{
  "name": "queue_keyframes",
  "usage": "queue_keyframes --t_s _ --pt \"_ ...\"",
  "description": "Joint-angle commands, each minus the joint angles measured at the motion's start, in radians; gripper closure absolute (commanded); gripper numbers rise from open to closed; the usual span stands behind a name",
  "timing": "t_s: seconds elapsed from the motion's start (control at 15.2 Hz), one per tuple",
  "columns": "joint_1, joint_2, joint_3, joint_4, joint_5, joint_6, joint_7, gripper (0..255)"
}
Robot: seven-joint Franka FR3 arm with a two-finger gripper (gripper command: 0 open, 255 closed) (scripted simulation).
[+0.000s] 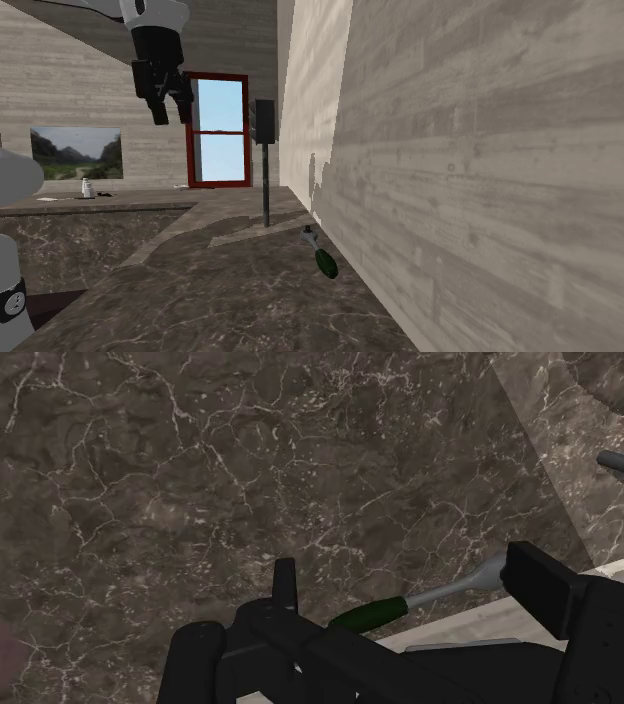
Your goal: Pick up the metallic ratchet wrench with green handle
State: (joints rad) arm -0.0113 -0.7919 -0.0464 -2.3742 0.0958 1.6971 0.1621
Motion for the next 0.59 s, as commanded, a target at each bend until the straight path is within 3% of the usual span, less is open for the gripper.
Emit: queue_keyframes --t_s 0.0,0.53 --pt "0.000 0.000 0.000 0.000 0.000 0.000 0.000 0" --pt "-0.042 0.160 0.206 -0.045 0.086 0.215 0.384 0"
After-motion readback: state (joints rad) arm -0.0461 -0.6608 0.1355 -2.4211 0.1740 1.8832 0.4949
